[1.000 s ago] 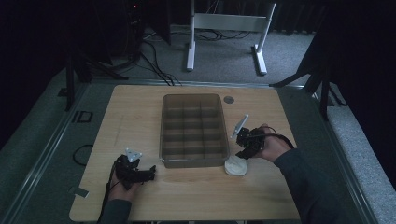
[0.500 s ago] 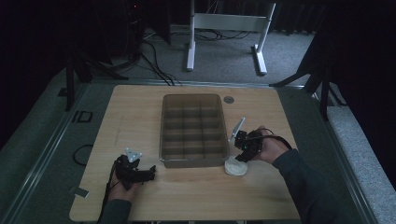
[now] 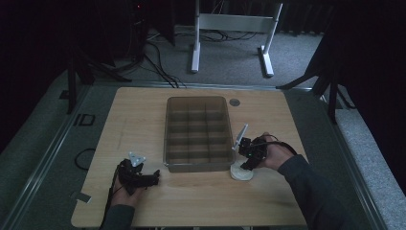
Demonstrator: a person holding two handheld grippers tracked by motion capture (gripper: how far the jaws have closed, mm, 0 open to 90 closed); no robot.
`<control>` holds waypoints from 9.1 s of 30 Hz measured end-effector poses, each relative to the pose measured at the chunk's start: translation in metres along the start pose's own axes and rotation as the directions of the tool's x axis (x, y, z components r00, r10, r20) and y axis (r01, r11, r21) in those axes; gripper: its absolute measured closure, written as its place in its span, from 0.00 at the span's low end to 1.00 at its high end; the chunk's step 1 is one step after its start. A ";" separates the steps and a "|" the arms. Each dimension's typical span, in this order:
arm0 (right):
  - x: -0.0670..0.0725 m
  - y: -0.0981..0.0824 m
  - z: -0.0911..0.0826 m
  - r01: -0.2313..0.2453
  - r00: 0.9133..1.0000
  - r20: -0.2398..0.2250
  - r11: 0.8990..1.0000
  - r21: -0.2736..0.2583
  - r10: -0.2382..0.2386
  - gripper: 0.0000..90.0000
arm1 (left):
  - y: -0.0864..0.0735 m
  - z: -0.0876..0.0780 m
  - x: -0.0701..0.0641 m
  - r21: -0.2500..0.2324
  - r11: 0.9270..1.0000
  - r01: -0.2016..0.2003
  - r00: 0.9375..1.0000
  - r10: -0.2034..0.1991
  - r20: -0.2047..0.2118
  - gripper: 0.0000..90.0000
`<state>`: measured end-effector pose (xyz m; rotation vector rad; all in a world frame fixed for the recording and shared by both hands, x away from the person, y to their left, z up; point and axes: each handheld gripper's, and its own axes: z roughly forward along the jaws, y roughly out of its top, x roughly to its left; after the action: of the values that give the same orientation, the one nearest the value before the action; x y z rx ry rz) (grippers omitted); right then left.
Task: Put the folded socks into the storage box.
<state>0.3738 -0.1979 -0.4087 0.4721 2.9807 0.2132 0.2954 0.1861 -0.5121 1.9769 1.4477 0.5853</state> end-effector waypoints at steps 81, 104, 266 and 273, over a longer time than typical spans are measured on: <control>0.015 -0.003 0.043 0.038 0.996 -0.085 0.994 0.100 -0.029 0.74 | 0.000 0.000 0.000 0.000 1.000 0.001 1.000 -0.001 0.001 0.01; 0.011 -0.007 0.028 0.028 0.996 -0.083 0.994 0.104 -0.019 0.74 | 0.000 0.000 0.000 0.000 1.000 0.001 1.000 -0.001 0.000 0.01; 0.002 0.060 -0.052 0.178 0.984 -0.037 0.983 0.048 -0.177 0.73 | 0.000 0.000 0.000 -0.001 1.000 0.001 1.000 -0.001 0.000 0.01; 0.003 0.069 -0.051 0.194 0.981 -0.040 0.980 0.053 -0.192 0.73 | 0.000 0.000 0.000 0.000 1.000 0.000 1.000 0.000 0.000 0.01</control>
<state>0.3847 -0.1380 -0.3476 0.1839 3.0472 0.1201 0.2955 0.1862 -0.5121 1.9764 1.4474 0.5852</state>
